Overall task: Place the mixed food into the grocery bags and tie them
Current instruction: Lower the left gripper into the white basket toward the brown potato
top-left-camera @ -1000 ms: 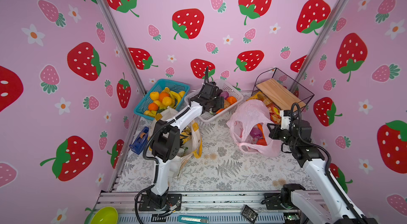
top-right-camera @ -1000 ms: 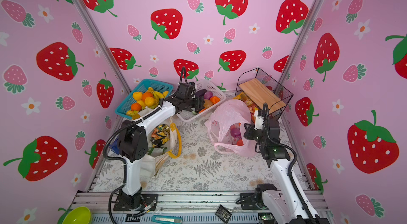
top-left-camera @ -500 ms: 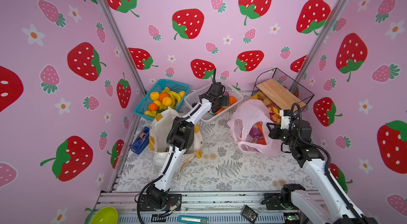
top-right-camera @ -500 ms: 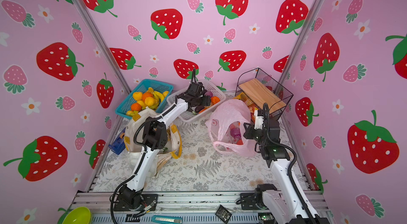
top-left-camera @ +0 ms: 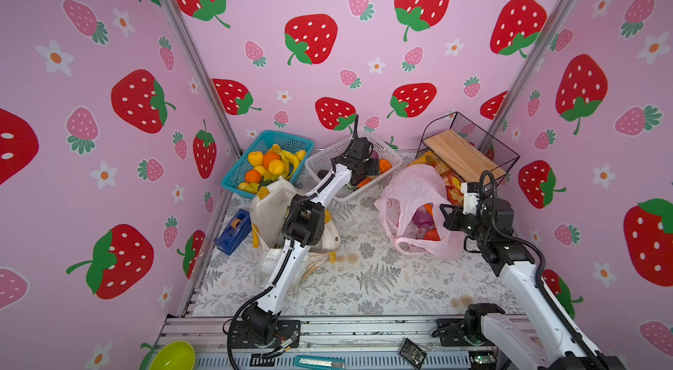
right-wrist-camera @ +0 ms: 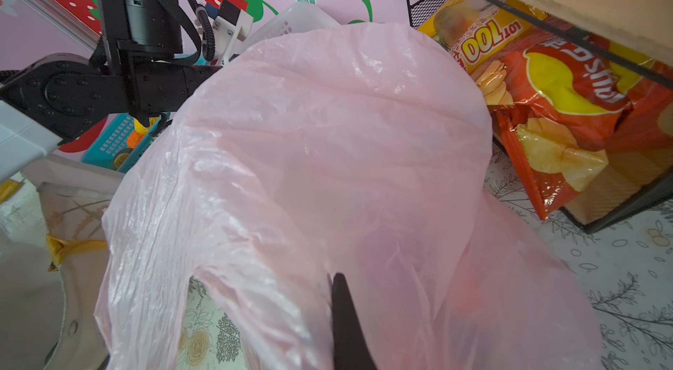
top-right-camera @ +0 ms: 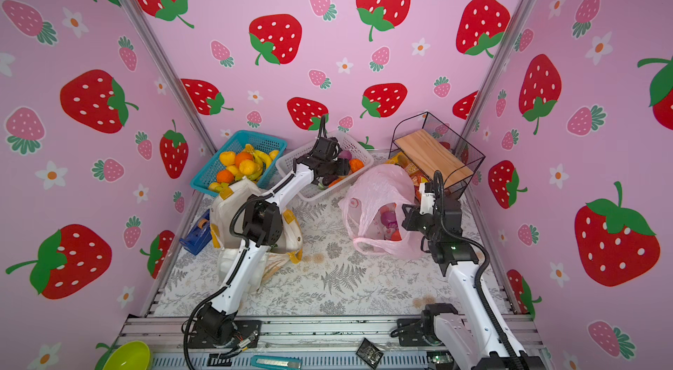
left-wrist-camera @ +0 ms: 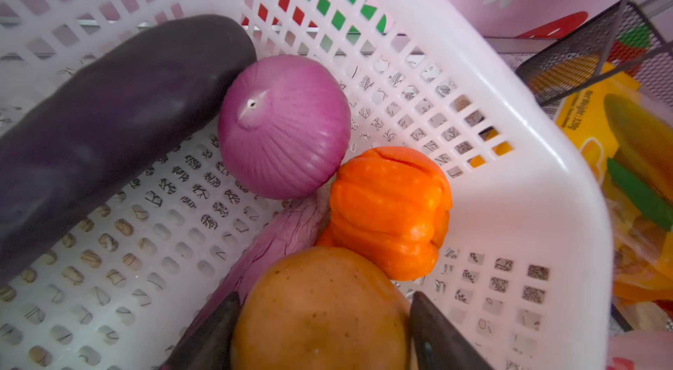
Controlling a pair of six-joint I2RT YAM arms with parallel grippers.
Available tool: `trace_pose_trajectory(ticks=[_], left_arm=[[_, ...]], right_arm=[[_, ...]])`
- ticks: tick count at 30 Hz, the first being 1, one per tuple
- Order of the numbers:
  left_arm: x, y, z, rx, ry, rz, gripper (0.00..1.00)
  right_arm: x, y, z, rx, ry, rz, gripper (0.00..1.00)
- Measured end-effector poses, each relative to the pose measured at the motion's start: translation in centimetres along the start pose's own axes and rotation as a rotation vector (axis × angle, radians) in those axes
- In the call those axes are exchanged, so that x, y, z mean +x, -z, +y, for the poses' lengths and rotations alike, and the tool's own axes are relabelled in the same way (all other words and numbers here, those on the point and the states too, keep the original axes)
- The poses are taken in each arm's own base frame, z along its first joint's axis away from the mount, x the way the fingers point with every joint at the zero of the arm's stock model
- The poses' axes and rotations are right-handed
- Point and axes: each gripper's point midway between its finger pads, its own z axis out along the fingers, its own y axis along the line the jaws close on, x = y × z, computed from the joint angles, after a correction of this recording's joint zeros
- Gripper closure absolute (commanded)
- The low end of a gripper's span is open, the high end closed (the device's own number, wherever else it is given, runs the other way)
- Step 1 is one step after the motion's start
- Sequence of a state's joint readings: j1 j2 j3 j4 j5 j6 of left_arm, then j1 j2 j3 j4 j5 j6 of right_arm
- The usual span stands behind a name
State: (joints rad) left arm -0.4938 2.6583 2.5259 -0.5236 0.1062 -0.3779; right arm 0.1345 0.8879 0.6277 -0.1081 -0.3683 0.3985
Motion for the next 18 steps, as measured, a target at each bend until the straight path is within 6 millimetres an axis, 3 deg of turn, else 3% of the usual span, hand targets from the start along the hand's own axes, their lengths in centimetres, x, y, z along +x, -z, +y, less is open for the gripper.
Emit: trace_pose_trajectory(ticks=[4,11,14,18], left_arm=[[-1.0,0.6,0.3,0.009,0.018,-0.018,0.53],[-3.1,4.3,-0.2,0.040,0.028,-0.044,0.63],[-4.1,6.3,-0.5,0.047,0.026,-0.066,0.59],[-5.2,7.5,-0.9,0.059,0.012,-0.097,0.41]], right_arm=[[0.0,0.0,0.0,-0.001,0.000,-0.002,1.00],[0.0,0.0,0.1,-0.004,0.001,-0.002,1.00],[0.1,-0.1,0.0,-0.006,0.001,-0.002,1.00],[0.3,-0.1,0.0,-0.008,0.000,0.002,1.00]])
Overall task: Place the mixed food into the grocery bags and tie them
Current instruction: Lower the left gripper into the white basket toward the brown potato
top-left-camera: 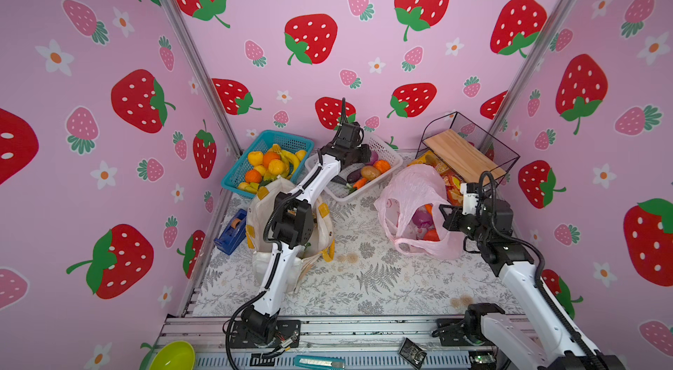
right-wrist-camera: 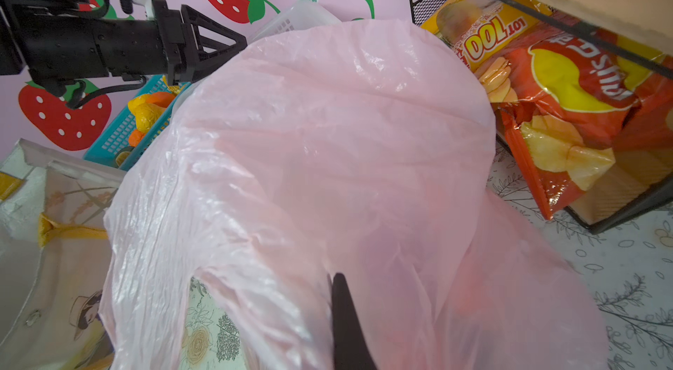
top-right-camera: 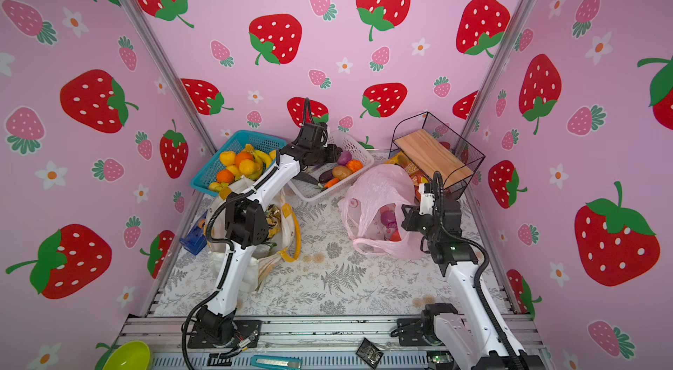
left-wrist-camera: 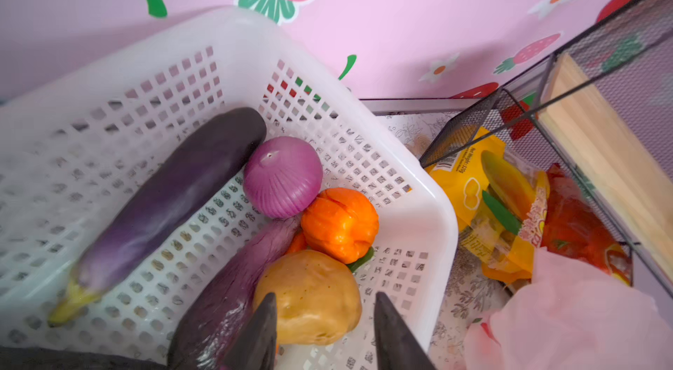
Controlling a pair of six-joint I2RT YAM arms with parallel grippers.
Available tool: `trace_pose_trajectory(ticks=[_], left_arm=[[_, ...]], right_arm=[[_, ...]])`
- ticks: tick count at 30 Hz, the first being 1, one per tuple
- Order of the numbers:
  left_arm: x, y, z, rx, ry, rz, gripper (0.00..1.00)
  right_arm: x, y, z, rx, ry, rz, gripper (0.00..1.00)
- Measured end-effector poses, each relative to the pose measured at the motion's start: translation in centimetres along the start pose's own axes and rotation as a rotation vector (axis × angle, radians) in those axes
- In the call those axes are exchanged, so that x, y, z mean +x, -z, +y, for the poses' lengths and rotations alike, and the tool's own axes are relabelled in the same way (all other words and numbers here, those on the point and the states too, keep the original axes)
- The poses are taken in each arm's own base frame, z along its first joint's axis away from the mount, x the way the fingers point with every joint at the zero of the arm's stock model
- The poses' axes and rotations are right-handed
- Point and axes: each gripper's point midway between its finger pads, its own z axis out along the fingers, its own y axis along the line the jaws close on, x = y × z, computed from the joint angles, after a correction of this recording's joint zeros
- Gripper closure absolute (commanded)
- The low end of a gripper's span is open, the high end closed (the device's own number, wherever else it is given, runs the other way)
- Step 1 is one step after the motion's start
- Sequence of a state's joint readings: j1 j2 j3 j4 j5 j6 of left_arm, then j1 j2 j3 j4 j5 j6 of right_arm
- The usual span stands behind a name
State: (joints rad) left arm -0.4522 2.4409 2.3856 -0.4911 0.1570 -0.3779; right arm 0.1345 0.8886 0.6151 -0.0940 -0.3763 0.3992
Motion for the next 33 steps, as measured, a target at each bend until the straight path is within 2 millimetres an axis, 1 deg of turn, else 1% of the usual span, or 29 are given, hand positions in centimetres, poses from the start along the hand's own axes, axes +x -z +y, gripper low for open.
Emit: trace_pose_trajectory(ticks=[2,6,9,12,15,19,21,23,26,29,33], left_arm=[[0.0,-0.1,0.1,-0.001,0.000,-0.002,0.33],[0.9,-1.4,0.8,-0.007,-0.002,0.021,0.24],[2.5,-3.1,1.4,-0.004,0.006,0.056,0.19],[4.5,-4.9,2.0,0.002,0.018,0.103,0.18],[6.6,-6.3,2.5,0.013,0.037,0.157,0.21],[6.3,-6.3,1.7,0.059,0.046,0.156,0.32],[6.4,-6.3,1.5,0.072,0.053,0.164,0.37],[6.7,-6.4,1.3,0.088,0.070,0.173,0.38],[6.8,-6.3,0.9,0.111,0.086,0.184,0.35],[7.0,-6.3,0.7,0.124,0.101,0.195,0.35],[7.3,-6.4,0.8,0.127,0.105,0.200,0.43]], right_arm=[[0.0,0.0,0.0,-0.002,0.000,0.000,1.00],[0.0,0.0,0.1,-0.003,0.001,-0.002,1.00],[0.0,0.0,0.1,-0.004,0.000,-0.002,1.00],[0.0,-0.1,0.1,-0.007,-0.002,0.001,1.00],[0.2,-0.3,0.0,-0.009,-0.007,0.006,1.00],[0.3,-0.4,0.0,-0.013,-0.009,0.006,1.00],[0.4,-0.4,0.0,-0.014,-0.010,0.007,1.00],[0.6,-0.5,-0.1,-0.015,-0.012,0.010,1.00],[0.7,-0.5,-0.1,-0.015,-0.015,0.011,1.00],[0.8,-0.6,-0.2,-0.014,-0.016,0.012,1.00],[0.7,-0.6,-0.1,-0.016,-0.016,0.007,1.00]])
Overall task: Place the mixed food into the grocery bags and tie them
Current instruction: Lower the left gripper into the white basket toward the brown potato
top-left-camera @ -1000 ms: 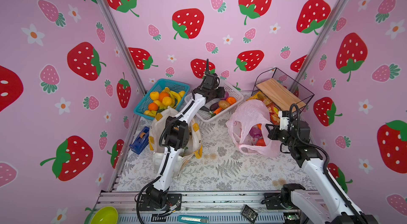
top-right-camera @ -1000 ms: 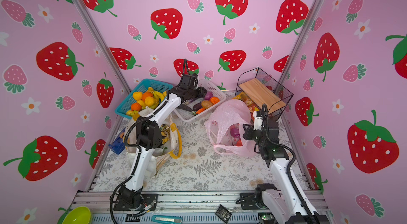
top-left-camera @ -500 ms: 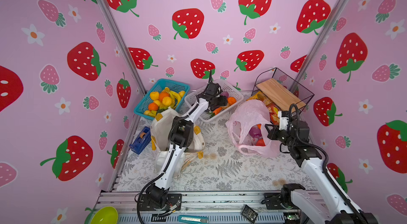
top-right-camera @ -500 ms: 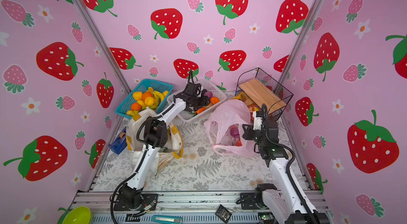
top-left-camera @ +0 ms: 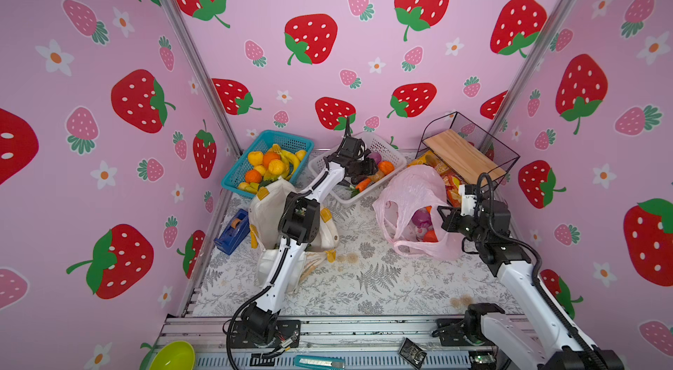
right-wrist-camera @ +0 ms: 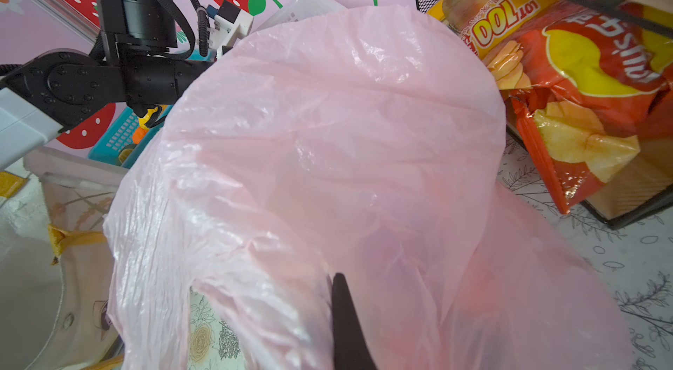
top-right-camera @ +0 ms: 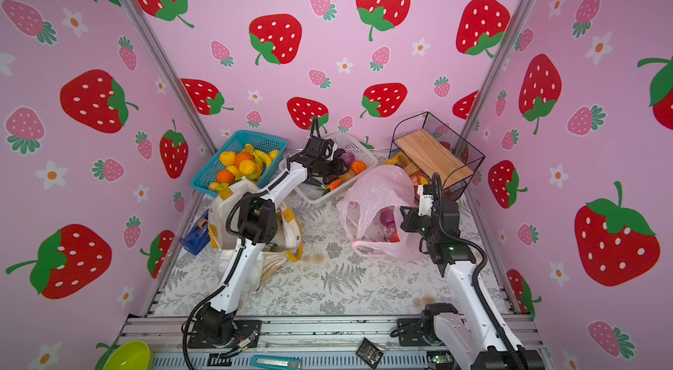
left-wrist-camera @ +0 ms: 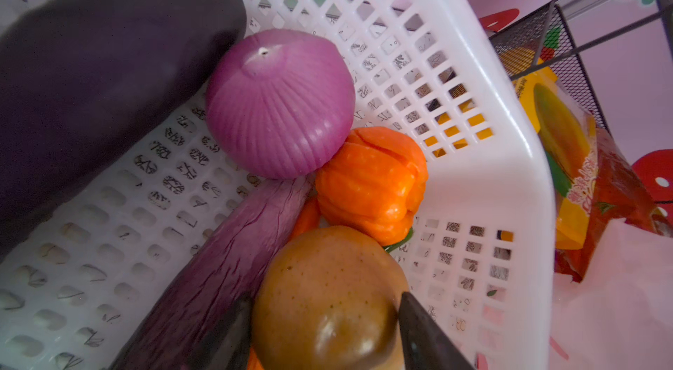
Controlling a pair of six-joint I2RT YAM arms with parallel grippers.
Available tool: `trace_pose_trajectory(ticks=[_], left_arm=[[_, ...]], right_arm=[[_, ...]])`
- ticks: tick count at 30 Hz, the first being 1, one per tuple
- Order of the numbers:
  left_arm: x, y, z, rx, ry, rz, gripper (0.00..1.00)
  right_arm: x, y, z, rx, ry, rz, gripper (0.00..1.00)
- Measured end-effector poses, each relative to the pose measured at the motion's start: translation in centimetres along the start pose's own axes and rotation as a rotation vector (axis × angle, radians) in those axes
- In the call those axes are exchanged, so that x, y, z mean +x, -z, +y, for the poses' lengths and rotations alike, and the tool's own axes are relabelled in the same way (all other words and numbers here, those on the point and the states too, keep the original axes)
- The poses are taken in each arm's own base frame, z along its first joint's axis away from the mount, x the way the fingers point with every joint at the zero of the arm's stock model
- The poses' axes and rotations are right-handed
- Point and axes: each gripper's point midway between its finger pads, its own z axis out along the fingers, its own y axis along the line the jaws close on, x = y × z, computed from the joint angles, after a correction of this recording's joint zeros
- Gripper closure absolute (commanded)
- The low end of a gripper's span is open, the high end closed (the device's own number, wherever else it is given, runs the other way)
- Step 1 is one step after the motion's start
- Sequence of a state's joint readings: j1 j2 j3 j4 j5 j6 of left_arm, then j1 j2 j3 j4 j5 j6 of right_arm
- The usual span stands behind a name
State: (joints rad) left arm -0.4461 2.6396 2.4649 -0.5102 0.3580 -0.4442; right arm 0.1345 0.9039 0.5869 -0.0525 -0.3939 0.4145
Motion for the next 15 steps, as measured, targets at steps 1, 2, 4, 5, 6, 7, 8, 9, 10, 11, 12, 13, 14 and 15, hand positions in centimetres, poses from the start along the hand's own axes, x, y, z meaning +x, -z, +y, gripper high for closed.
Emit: trace_pose_trajectory(ticks=[1,2,4,5,6,7,8,9,10,11,12,13,14,15], left_arm=[[0.0,0.0,0.0,0.001,0.001,-0.002,0.46],[-0.2,0.0,0.0,0.003,-0.001,-0.006,0.50],[-0.5,0.4,-0.1,0.005,-0.002,-0.016,0.58],[-0.6,0.6,-0.1,0.004,-0.005,-0.020,0.61],[-0.6,0.9,-0.1,-0.001,-0.006,-0.019,0.64],[-0.6,1.1,-0.1,-0.005,-0.005,-0.018,0.66],[-0.6,1.4,0.0,-0.010,-0.001,-0.019,0.68],[-1.0,1.8,0.1,-0.020,-0.003,-0.032,0.70],[-1.0,2.3,0.3,-0.029,-0.005,-0.032,0.70],[-1.1,2.7,0.5,-0.036,-0.001,-0.032,0.71],[-1.0,3.0,0.7,-0.045,0.002,-0.032,0.71],[-1.1,3.5,1.0,-0.057,0.005,-0.035,0.72],[-1.0,3.8,1.3,-0.070,0.010,-0.035,0.72],[-0.9,4.1,1.6,-0.080,0.014,-0.036,0.72]], right_arm=[[0.0,0.0,0.0,0.000,0.000,-0.001,1.00],[0.0,-0.1,0.0,0.000,-0.001,0.000,1.00],[0.2,-0.3,-0.2,0.001,-0.003,0.007,1.00],[0.3,-0.5,-0.3,0.004,-0.007,0.015,1.00],[0.5,-0.6,-0.4,0.006,-0.011,0.023,1.00],[0.7,-0.8,-0.5,0.008,-0.014,0.030,1.00],[0.8,-0.8,-0.6,0.008,-0.015,0.033,1.00],[0.9,-0.9,-0.6,0.008,-0.016,0.036,1.00],[0.9,-0.9,-0.6,0.008,-0.017,0.036,1.00],[0.9,-0.9,-0.6,0.007,-0.017,0.036,1.00],[0.9,-0.9,-0.6,0.007,-0.016,0.036,1.00],[0.9,-0.9,-0.6,0.007,-0.016,0.035,1.00],[0.9,-0.9,-0.6,0.006,-0.016,0.035,1.00],[0.9,-0.9,-0.6,0.006,-0.016,0.035,1.00]])
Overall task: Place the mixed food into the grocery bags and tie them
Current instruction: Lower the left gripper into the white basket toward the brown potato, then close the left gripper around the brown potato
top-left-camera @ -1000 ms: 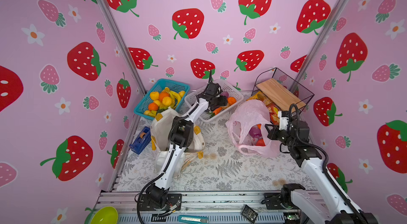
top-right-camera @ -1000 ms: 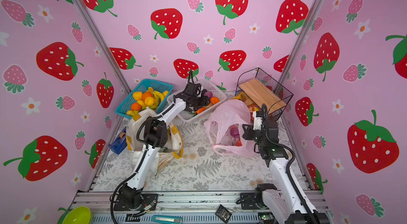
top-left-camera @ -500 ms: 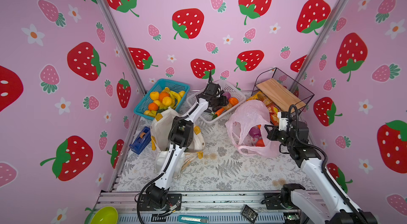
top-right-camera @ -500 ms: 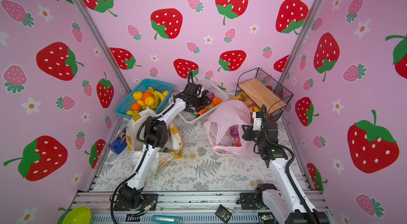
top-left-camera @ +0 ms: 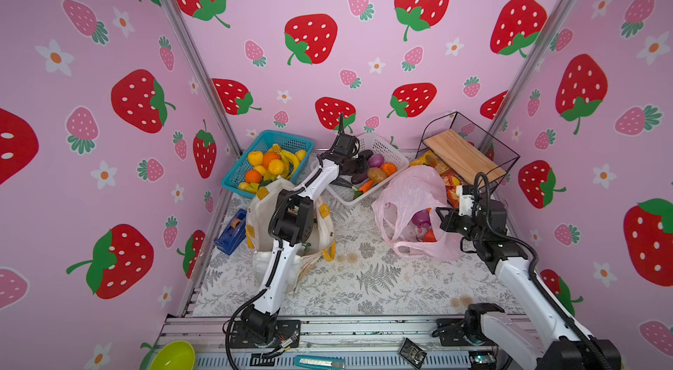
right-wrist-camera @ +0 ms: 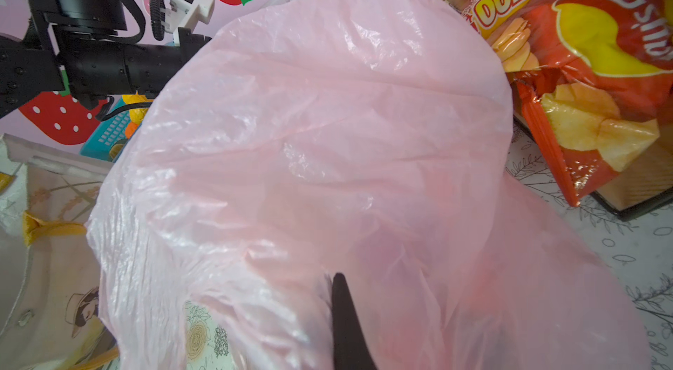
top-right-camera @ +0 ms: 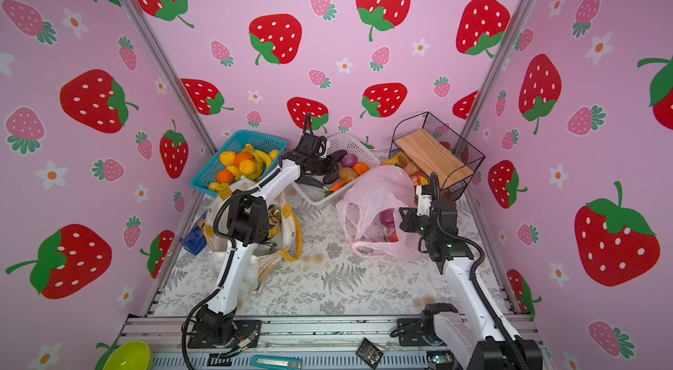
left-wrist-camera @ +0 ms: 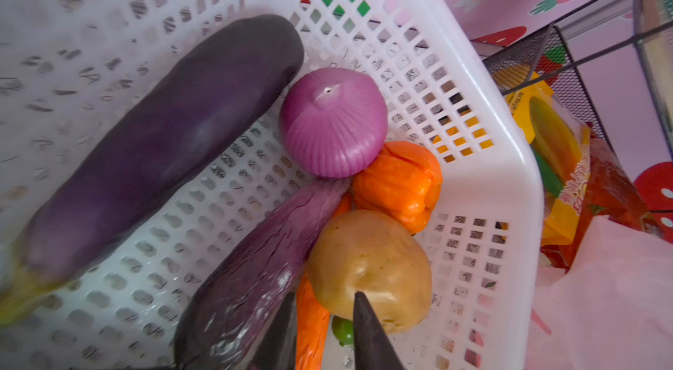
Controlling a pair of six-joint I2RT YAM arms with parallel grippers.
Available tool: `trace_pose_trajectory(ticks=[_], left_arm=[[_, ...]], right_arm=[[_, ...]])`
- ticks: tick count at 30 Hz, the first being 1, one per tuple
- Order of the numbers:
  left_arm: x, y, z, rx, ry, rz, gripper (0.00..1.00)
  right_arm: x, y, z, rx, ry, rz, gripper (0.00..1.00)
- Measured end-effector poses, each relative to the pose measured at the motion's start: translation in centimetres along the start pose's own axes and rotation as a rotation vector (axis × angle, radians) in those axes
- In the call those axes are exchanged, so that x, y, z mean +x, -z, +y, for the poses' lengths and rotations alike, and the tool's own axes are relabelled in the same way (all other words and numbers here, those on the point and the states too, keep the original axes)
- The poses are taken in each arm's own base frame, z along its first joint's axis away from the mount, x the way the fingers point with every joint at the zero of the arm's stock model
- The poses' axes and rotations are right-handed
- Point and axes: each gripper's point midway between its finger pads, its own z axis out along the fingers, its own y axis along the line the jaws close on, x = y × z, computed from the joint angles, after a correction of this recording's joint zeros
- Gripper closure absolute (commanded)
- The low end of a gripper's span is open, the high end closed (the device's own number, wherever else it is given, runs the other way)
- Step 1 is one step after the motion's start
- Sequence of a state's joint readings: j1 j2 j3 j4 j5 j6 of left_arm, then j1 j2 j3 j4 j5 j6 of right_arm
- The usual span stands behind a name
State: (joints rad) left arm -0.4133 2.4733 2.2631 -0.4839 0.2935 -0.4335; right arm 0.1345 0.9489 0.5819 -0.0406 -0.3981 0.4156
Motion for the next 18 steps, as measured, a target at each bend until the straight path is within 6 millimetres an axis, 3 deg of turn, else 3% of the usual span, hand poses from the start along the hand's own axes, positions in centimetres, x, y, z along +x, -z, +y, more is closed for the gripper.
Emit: trace_pose_trajectory(ticks=[5,9,14,18], left_arm=[[0.2,0.8,1.0,-0.011,0.012,-0.001,0.53],[0.1,0.7,0.2,0.034,0.016,-0.002,0.36],[0.7,0.3,-1.9,0.094,0.004,0.012,0.29],[1.4,-0.8,-2.8,0.121,0.006,0.034,0.27]], right_arm=[[-0.1,0.0,0.0,0.001,0.000,-0.003,1.00],[-0.6,0.4,-0.4,0.035,-0.002,-0.031,1.00],[-3.2,3.0,-0.4,0.098,0.019,-0.168,1.00],[-3.8,3.5,-0.9,0.134,0.011,-0.202,1.00]])
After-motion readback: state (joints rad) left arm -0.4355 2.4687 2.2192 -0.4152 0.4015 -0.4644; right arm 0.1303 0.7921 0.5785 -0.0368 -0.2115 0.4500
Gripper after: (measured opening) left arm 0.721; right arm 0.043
